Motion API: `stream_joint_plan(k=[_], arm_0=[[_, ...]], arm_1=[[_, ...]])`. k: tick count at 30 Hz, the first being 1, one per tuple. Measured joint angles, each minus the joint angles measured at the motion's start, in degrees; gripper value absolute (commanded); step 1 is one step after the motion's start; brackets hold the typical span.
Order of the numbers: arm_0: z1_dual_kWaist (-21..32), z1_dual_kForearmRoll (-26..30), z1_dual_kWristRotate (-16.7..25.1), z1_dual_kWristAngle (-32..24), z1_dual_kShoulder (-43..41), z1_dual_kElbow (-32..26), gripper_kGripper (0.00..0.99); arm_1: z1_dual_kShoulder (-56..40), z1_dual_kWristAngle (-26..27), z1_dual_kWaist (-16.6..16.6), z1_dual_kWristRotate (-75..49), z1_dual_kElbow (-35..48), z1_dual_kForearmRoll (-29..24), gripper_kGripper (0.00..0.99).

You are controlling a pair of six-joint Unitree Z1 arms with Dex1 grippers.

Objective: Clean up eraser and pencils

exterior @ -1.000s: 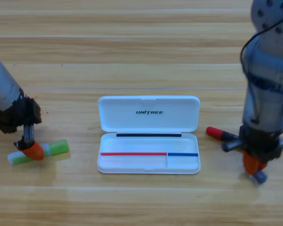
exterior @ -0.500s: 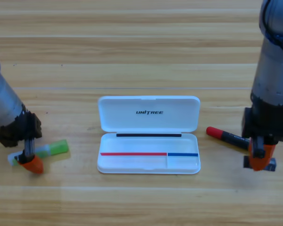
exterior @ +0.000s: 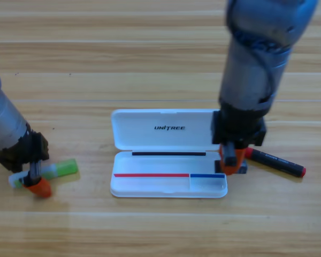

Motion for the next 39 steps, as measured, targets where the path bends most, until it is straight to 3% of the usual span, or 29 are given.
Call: stream_joint_plan(k=[8, 18, 21, 24, 32, 39], arm_0=[[0.0, -0.7, 0.0, 0.1, 0.0, 0.1, 0.615], [0.0, -0.7, 0.1, 0.5, 0.0, 0.1, 0.558], [0.0, -0.7, 0.1, 0.7, 0.0, 0.1, 0.425], [0.0, -0.7, 0.3, 1.0, 0.0, 0.1, 0.37], [0.0, -0.7, 1.0, 1.0, 0.0, 0.1, 0.084], [0.0, -0.7, 1.4, 1.0, 0.0, 0.1, 0.075]], arm_1=[[5.7, -0.3, 1.2, -2.1, -6.3, 0.0, 0.0], [8.9, -3.1, 1.6, -2.6, -8.7, 0.0, 0.0], [9.3, -3.2, 1.6, -2.6, -8.7, 0.0, 0.0], [9.6, -3.2, 1.6, -2.6, -8.7, 0.0, 0.0], [10.5, -3.2, 1.6, -2.6, -8.7, 0.0, 0.0], [10.6, -3.2, 1.6, -2.6, -8.7, 0.0, 0.081]])
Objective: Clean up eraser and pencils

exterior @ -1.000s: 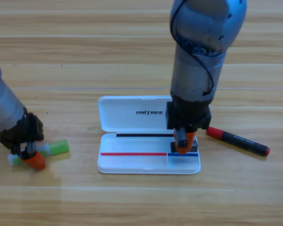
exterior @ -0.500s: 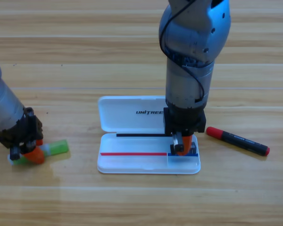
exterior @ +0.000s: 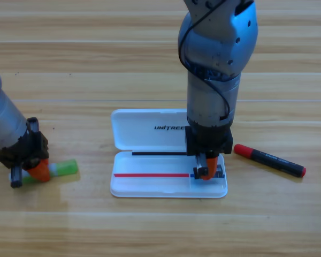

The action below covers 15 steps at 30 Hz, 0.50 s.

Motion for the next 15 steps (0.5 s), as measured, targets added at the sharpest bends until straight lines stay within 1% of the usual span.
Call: stream_joint_plan(k=[2, 4, 5, 6, 12, 13, 14, 15], arm_0=[[0.0, 0.0, 0.0, 0.0, 0.0, 0.0, 0.075], [0.0, 0.0, 0.0, 0.2, 0.0, 0.0, 0.075], [0.0, 0.0, 0.0, 0.3, 0.0, 0.0, 0.075], [0.0, 0.0, 0.0, 0.4, 0.0, 0.0, 0.075], [0.0, 0.0, 0.5, 0.4, -0.2, 0.0, 0.075], [0.0, 0.2, 0.9, 0.4, -0.3, 0.0, 0.075], [0.0, 0.5, 1.1, 0.4, -0.4, -0.1, 0.075], [0.0, 1.1, 1.2, 0.4, -0.7, -0.3, 0.075]], arm_1=[[0.0, 0.0, 0.0, 0.0, 0.0, 0.0, 0.086], [0.0, 0.0, 0.0, 0.0, 0.0, 0.0, 0.183], [0.0, 0.1, 0.0, 0.0, 0.0, 0.0, 0.216], [0.0, 0.1, 0.0, 0.0, 0.0, 0.0, 0.23], [0.0, 0.1, 0.0, 0.0, 0.0, 0.0, 0.232], [0.0, 0.1, 0.0, 0.0, 0.0, 0.0, 0.27], [0.0, 0.1, 0.0, 0.0, 0.0, 0.0, 0.388], [0.0, 0.1, 0.0, 0.0, 0.0, 0.0, 0.571]])
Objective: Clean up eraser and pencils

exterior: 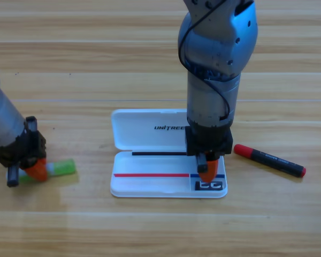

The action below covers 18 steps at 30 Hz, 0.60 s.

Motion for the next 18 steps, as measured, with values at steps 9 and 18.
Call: stream_joint_plan(k=[9, 18], arm_0=[[0.0, 13.9, 0.0, 0.0, -5.1, -11.9, 0.075], [-1.5, 23.7, 0.0, -0.8, -7.7, -24.4, 0.075]], arm_1=[[-1.4, 2.9, 0.0, 0.1, 2.6, -0.1, 0.904], [-21.8, 6.8, -0.3, 0.2, 18.5, -0.1, 0.904]])
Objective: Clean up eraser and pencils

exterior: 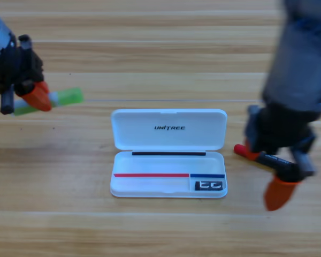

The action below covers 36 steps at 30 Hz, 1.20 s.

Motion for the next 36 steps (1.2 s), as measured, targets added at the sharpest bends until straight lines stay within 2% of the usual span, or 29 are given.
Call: stream_joint_plan(k=[4, 7, 13, 18, 21, 32, 33, 36], arm_0=[[-2.9, 0.7, 0.0, -0.9, 0.0, -1.2, 0.075], [-4.9, 1.8, -0.3, -0.9, 0.2, -2.6, 0.075], [-10.7, 3.5, -2.5, -0.9, 1.9, -6.4, 0.075], [-15.2, 3.6, -3.3, -0.8, 5.2, -6.9, 0.075], [-17.0, 3.6, -4.2, -0.5, 7.6, -8.3, 0.078], [-21.1, 3.5, -6.4, 0.1, 14.1, -11.4, 0.078], [-21.2, 3.3, -6.4, 0.1, 14.7, -11.6, 0.075], [-21.4, 2.1, -6.7, 0.1, 16.1, -11.7, 0.078]], arm_1=[[-4.7, -1.9, -1.5, 0.0, 4.0, 0.0, 0.902], [-4.1, -4.2, -4.4, 0.0, 4.7, -0.3, 0.902], [2.6, -8.0, -9.9, 0.0, 4.8, -7.0, 0.9], [8.2, -9.1, -12.9, -2.4, 3.8, -9.4, 0.896], [10.3, -9.1, -14.2, -3.6, 3.6, -9.7, 0.854], [15.4, -8.8, -16.0, -6.1, 0.9, -12.0, 0.81], [15.9, -8.8, -16.0, -6.1, 0.6, -12.1, 0.79], [17.1, -8.7, -16.0, -6.1, -0.6, -12.2, 0.578]])
